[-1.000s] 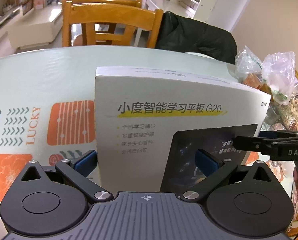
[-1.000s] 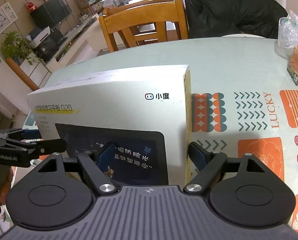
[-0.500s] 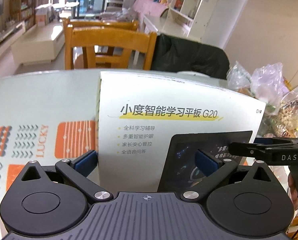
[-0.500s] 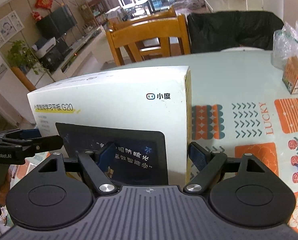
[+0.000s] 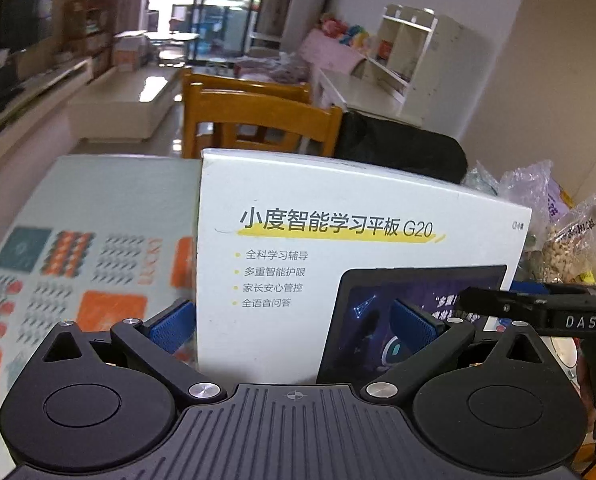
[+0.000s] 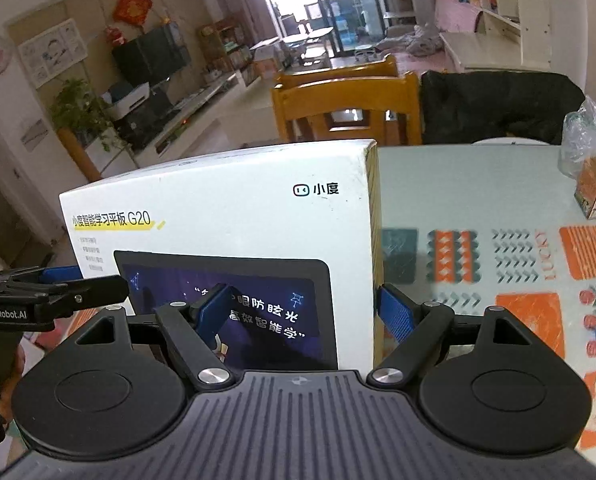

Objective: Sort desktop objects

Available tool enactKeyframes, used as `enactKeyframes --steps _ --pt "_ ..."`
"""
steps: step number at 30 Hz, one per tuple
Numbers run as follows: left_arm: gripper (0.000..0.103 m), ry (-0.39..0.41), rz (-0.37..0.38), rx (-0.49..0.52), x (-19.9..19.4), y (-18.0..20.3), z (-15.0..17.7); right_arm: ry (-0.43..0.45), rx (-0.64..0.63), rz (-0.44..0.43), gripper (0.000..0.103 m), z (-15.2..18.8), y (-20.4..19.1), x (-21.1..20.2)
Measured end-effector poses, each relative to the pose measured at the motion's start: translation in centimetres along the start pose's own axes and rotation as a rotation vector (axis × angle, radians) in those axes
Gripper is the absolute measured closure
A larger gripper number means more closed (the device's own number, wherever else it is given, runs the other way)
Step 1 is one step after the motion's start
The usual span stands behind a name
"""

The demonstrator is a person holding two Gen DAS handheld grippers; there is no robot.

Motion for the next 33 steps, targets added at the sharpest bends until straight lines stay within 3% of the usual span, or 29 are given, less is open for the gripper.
enactKeyframes --steps 7,13,18,23,33 --pt "0.0 0.016 -0.036 -0.025 -3.7 -3.5 2.5 -0.058 -0.009 -0.026 0.002 3.9 -4.5 -0.7" --pt "0.0 -0.067 -0.016 -0.049 -1.7 -5.9 3.6 -0.128 0.001 0.002 0.003 5.3 -6.2 1.2" --pt "0.0 -0.086 0.013 -0.032 -0.4 -5.7 3.9 -0.141 0.035 0.049 0.002 6.2 -6.2 2.1" --pt "0.0 -0.105 0.057 0.024 1.5 -3.7 3.1 -0.15 0.104 0.087 0.002 6.8 -4.0 2.0" --pt "0.0 -0.178 0.108 0.148 8.5 2.8 0.8 -0.224 0.345 0.113 0.003 8.0 5.7 4.2"
Point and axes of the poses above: each gripper's, at about its wrist camera, not at the fingertips, and x roughly the way its jaws point, y to its right, z to its underside, the point moved 5 cm from there along x, roughly the way its jaws point, and after that the axes turned 4 degrees about x, right-handed, at the moved point
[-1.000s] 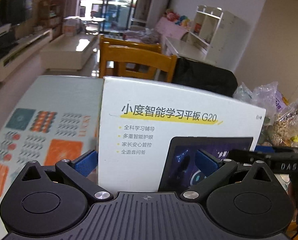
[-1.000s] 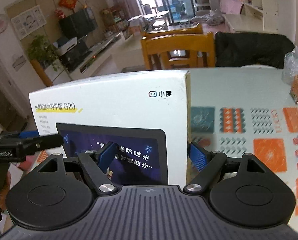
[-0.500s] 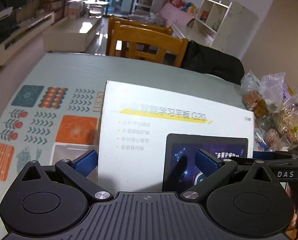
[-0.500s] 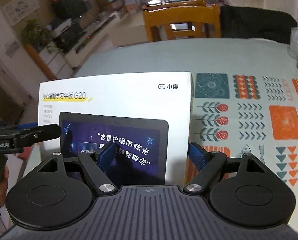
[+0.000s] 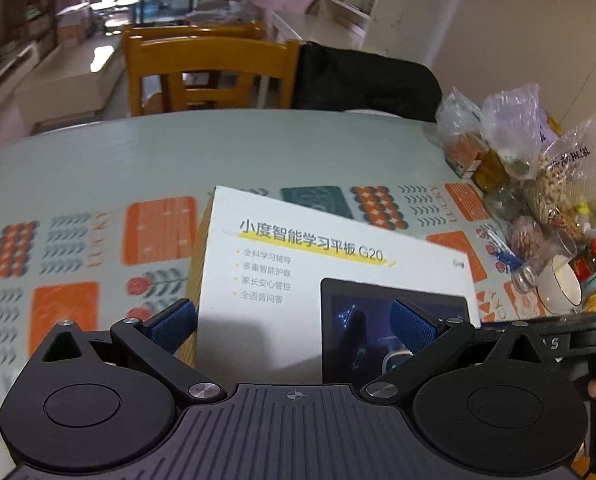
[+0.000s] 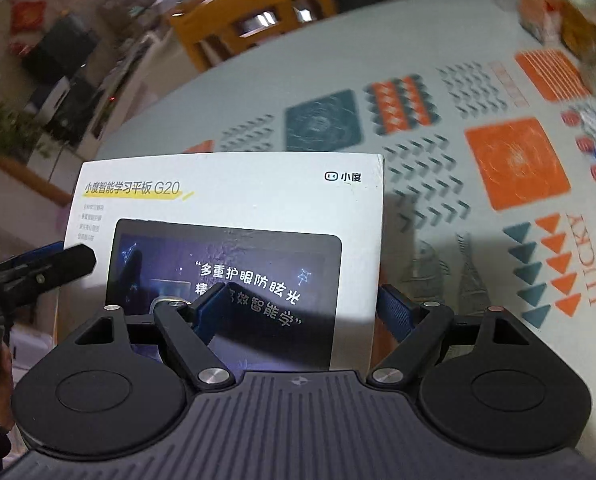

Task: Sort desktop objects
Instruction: 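Lower the tablet box flat onto the tablecloth with both grippers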

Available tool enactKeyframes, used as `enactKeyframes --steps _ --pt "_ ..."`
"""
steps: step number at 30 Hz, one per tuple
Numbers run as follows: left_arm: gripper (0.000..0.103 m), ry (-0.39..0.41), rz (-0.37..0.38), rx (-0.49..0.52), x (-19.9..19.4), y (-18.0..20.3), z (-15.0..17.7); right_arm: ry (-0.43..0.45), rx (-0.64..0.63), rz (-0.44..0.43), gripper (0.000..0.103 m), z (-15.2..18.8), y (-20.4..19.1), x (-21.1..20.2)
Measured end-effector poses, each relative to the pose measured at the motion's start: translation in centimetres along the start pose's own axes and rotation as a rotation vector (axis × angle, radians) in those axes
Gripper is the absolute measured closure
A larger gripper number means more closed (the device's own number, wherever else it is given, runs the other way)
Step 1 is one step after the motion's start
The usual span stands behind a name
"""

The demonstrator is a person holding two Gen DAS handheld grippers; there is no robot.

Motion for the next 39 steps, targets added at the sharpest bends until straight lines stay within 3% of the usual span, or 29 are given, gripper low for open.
enactKeyframes --steps 12,23,33,36,39 --pt "0.0 -0.083 -0.022 0.014 8.9 3.1 -4.6 -0.026 0.038 0.044 0.003 -6.5 6.5 3.4" --pt "0.0 -0.109 -0.092 -0.098 12.8 0.3 -5.0 0.107 -0.1 0.039 0.0 -11.3 4.9 5.9" --pt "0.0 -0.095 -0.116 -0.111 13.8 0.6 -6.0 0.165 -0.054 0.034 0.0 -11.6 5.5 6.5" --pt "0.0 -0.156 -0.097 -0.119 15.6 0.5 -6.2 0.181 -0.046 0.061 0.0 -12.6 5.7 7.1" --pt "0.0 -0.166 -0.086 -0.103 16.1 0.5 -5.6 0.17 -0.015 0.055 0.0 -13.5 6.7 8.3"
Point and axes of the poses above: each gripper's, at about its wrist camera, not at the fingertips, and x roughly the way its jaws point, y to its right, z to its underside, the point moved 5 cm from there along x, roughly the way its jaws point, and after that the axes turned 4 degrees about x, right-handed, at the moved point
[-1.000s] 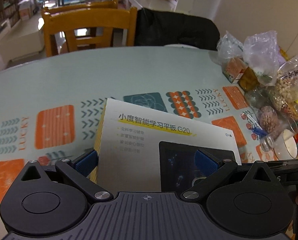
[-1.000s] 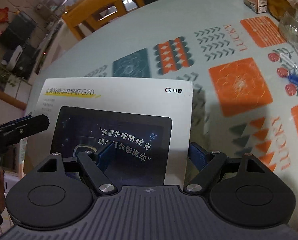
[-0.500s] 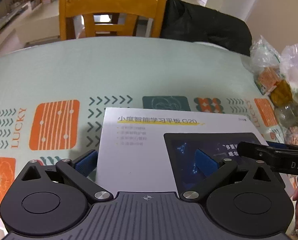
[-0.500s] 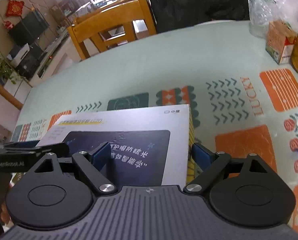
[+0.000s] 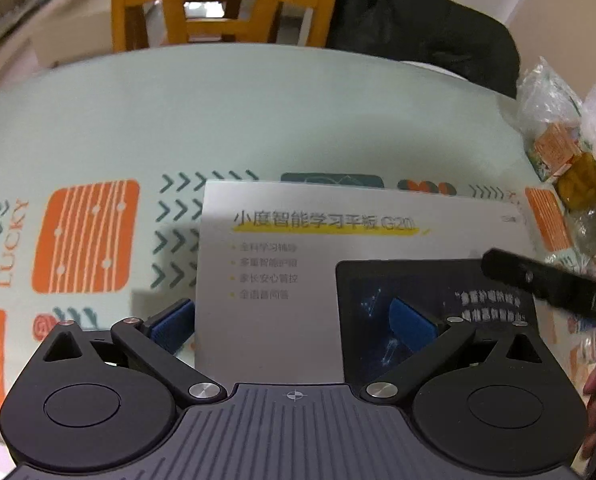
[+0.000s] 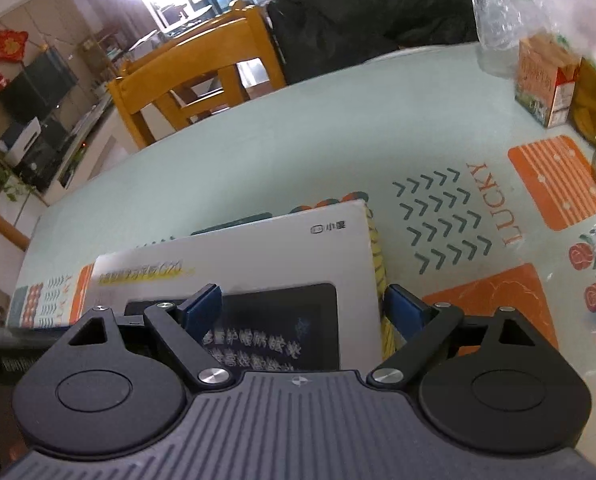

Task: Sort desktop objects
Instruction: 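Lower the tablet box flat onto the tablecloth with both grippers, then open both grippers and pull them back from the tablet box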

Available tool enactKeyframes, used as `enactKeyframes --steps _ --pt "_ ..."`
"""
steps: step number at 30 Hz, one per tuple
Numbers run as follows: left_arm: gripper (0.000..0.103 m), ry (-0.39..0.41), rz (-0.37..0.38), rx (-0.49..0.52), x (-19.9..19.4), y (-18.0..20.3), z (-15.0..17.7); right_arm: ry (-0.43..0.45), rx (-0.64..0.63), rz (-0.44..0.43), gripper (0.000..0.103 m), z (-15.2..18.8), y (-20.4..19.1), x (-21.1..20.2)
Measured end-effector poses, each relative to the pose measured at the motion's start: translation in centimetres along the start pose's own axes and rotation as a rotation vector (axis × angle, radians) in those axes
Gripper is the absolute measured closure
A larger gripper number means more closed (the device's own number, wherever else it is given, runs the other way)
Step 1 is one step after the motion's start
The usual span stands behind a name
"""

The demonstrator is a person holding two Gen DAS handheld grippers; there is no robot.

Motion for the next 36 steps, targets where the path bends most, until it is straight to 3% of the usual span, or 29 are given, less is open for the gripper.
enactKeyframes --steps 7,10,13,16,20,23,27,33,36 --pt "0.0 -0.064 0.037 -0.012 -0.6 -0.6 2.2 0.004 -0.018 -0.045 0.0 1.1 1.0 -1.7" --pt "0.0 0.002 0.01 0.027 -2.6 -0.2 3.0 -0.003 -0.092 -0.035 0.0 2.2 1.0 -3.1" --pt "0.0 0.089 -0.029 0.078 -5.0 0.6 3.4 0.073 -0.169 -0.032 0.0 3.3 0.4 -5.3" --pt "0.0 0.108 -0.019 0.073 -6.6 1.3 3.4 0.137 -0.234 -0.027 0.0 4.5 -0.7 -7.4" --pt "0.0 0.079 -0.009 0.09 -7.7 2.4 3.6 0.169 -0.282 -0.019 0.0 5.6 -2.1 -9.4" --pt "0.0 0.087 0.005 0.075 -8.6 2.7 4.0 0.181 -0.261 -0.038 0.0 6.2 -2.5 -10.6" --pt "0.0 0.052 -0.109 0.094 -8.8 2.7 4.8 0.195 -0.207 -0.042 0.0 6.9 -2.1 -11.6" --pt "0.0 0.03 -0.022 0.009 -9.7 1.8 5.5 0.196 -0.181 -0.036 0.0 8.0 -1.8 -12.7" --pt "0.0 0.028 -0.042 0.027 -10.3 1.9 6.1 0.194 -0.182 -0.036 0.0 8.6 -2.1 -13.1"
Point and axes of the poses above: each gripper's, at about its wrist camera, not at the fingertips, and x roughly the way its jaws point, y to its right, z to its underside, the point moved 5 cm from there along x, roughly the way its jaws point, and after that the axes turned 4 degrees about x, right-handed, at the moved point
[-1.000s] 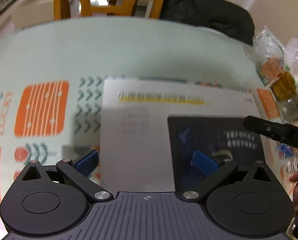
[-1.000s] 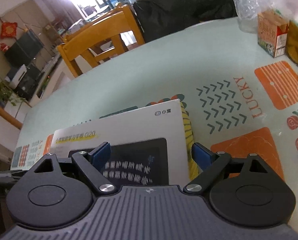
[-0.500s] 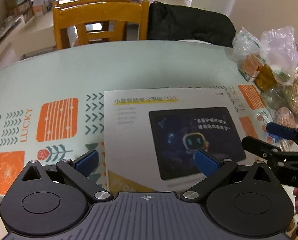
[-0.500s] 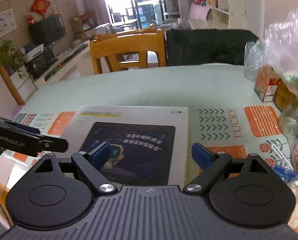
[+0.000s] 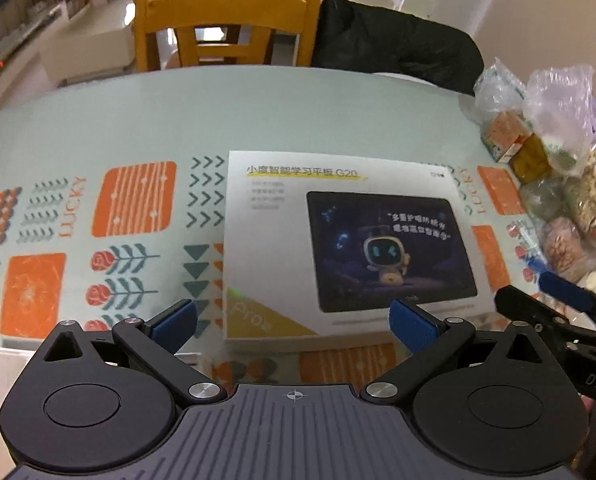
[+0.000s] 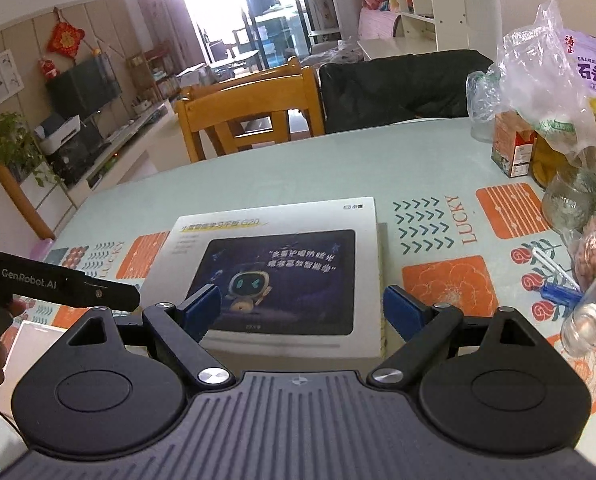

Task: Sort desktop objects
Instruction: 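Open both grippers and pull them back from the tablet box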

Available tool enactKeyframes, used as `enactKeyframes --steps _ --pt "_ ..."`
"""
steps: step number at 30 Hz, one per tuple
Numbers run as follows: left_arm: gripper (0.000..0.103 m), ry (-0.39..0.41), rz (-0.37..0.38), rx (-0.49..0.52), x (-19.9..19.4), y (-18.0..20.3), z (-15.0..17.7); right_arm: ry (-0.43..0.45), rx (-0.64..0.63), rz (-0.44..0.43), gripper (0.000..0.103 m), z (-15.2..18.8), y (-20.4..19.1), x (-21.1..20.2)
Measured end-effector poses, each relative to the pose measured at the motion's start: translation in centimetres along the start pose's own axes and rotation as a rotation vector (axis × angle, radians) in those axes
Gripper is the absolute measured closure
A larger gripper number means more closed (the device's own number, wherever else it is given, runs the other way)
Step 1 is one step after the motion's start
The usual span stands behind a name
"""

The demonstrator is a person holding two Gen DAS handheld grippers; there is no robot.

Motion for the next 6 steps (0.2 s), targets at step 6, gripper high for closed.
enactKeyframes --steps 6 --pt "0.0 -0.008 -0.026 0.038 -0.9 0.6 1.3 0.005 -0.005 -0.003 0.0 0.7 -1.2 -0.9"
Point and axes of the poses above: each gripper's, at about its wrist camera, not at the fingertips, and x roughly the way its jaws point, y to its right, z to its underside, the point moved 5 cm from there along x, roughly the way its jaws point, and after that the axes turned 4 degrees about x, right-handed, at the moved point
